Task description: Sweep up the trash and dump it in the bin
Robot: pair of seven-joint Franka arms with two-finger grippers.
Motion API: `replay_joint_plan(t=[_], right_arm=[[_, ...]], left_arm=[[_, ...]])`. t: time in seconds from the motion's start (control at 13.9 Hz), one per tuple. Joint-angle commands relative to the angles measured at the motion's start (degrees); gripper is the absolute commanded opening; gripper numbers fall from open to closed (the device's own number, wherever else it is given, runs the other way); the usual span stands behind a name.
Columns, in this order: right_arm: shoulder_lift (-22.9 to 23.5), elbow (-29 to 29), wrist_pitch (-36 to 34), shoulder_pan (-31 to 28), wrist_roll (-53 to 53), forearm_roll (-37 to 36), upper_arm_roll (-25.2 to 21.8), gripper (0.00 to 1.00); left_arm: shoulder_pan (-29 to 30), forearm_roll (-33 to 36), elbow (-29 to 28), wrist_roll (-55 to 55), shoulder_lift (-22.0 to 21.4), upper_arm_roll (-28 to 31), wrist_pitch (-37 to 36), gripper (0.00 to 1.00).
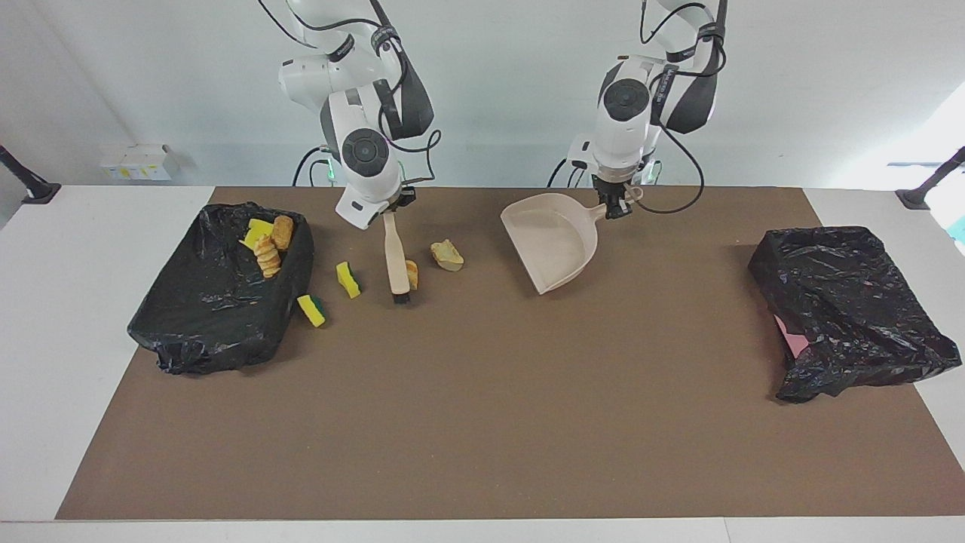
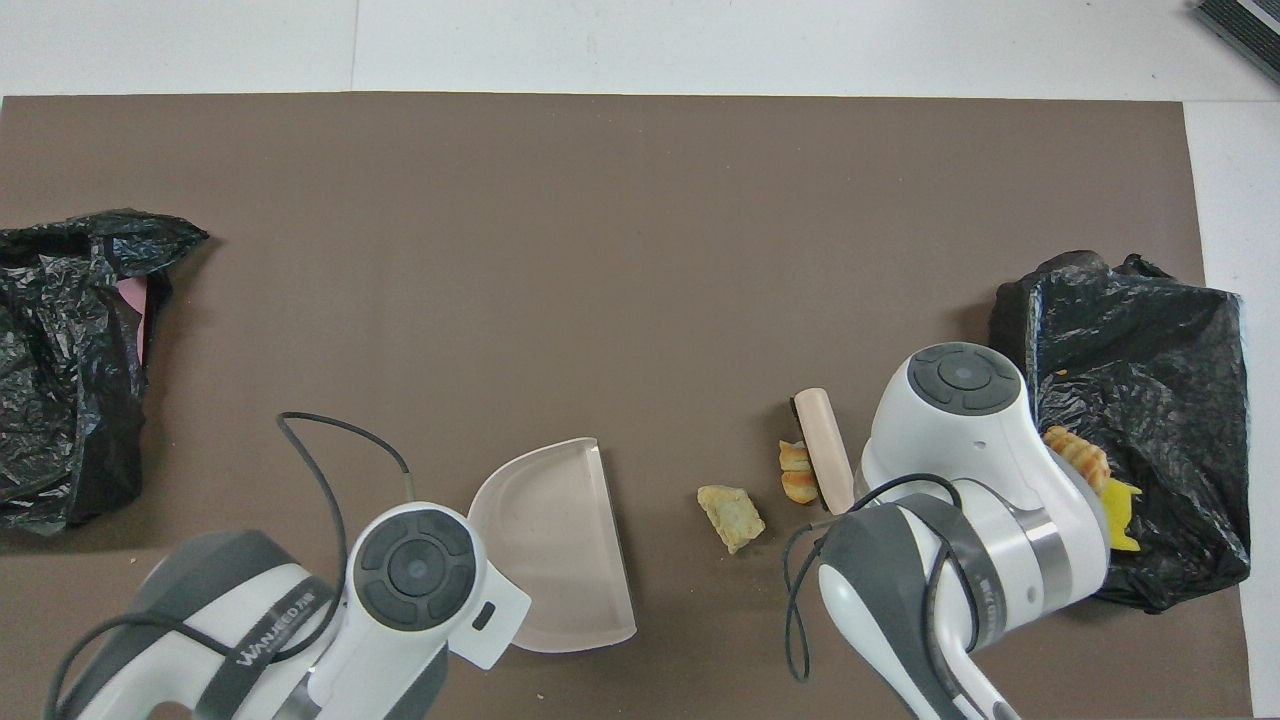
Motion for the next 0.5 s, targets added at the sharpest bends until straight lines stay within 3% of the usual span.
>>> replay_joint_plan(t=[0.0, 0.22, 0.43], right_arm=[[-0.4, -0.6, 1.1, -1.0, -1.7, -1.0, 0.7, 0.00], [-0.4, -0.6, 1.1, -1.0, -1.7, -1.0, 0.7, 0.00], [-0.4, -0.6, 1.1, -1.0, -1.7, -1.0, 0.7, 0.00]], left_arm=[[-2.5, 1.8, -0.5, -3.1, 0.2, 0.8, 0.9, 0.00], [-3.6, 3.2, -0.2, -7.7, 4.3, 0.7, 1.9, 0.00], [-4.1, 3.3, 0.7, -11.4, 5.1, 0.7, 1.9, 0.00]])
